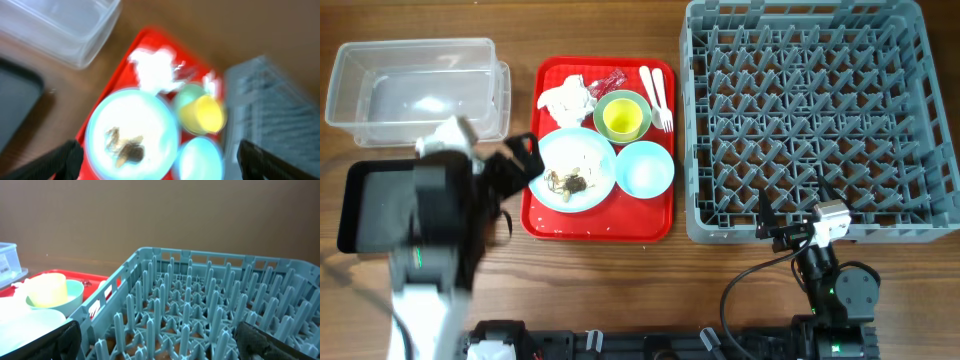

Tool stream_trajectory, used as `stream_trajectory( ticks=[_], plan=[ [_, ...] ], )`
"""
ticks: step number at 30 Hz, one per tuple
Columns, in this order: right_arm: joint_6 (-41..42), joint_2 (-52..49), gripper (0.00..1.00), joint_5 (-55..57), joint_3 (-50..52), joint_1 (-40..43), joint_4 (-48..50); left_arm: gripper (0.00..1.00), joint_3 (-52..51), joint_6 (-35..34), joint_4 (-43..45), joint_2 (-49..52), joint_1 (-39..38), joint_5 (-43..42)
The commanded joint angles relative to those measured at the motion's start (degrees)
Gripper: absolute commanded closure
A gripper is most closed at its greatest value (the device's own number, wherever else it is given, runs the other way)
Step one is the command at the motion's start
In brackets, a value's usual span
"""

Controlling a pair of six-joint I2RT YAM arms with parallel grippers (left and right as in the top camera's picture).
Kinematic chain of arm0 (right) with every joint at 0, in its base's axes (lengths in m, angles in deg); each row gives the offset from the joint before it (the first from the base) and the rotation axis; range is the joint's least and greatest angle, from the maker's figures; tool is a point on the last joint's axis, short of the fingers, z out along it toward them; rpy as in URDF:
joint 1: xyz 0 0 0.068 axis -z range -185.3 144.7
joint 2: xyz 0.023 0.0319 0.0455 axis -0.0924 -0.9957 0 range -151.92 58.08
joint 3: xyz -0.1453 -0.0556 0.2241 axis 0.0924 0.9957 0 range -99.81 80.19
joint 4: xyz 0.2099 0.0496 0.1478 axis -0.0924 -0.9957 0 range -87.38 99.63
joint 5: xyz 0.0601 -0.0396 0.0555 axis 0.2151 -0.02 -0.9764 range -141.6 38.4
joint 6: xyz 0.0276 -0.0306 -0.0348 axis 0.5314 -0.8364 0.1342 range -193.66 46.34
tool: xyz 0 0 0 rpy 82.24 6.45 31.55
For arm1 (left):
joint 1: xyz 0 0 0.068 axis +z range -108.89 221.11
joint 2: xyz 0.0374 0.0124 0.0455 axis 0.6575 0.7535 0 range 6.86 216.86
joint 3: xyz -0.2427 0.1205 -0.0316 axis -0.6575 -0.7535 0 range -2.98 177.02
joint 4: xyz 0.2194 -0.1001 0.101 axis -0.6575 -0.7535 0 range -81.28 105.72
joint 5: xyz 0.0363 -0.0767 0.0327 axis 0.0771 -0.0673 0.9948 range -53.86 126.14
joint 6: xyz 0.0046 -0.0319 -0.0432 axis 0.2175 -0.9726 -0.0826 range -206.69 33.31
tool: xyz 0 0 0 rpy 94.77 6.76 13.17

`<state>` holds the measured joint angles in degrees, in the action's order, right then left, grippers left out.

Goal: Sort waste into correct bins and load items into the dishwasher rack
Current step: 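Raise the left gripper and move it over the red tray, then lower the left gripper onto the white napkin and close it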

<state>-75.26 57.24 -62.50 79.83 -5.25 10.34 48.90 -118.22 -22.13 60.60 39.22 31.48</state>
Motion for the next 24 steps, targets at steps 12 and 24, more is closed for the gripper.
stream_trajectory(
  ticks=[12,24],
  plan=[
    [0.2,0.2,0.00,0.6,0.1,0.2,0.1,0.00,34.9,3.5,-16.8,36.6,-3.0,-0.3],
    [0.2,0.2,0.00,0.6,0.1,0.2,0.1,0.00,61.4,5.5,-31.9,56.9,-3.1,1.7]
  ],
)
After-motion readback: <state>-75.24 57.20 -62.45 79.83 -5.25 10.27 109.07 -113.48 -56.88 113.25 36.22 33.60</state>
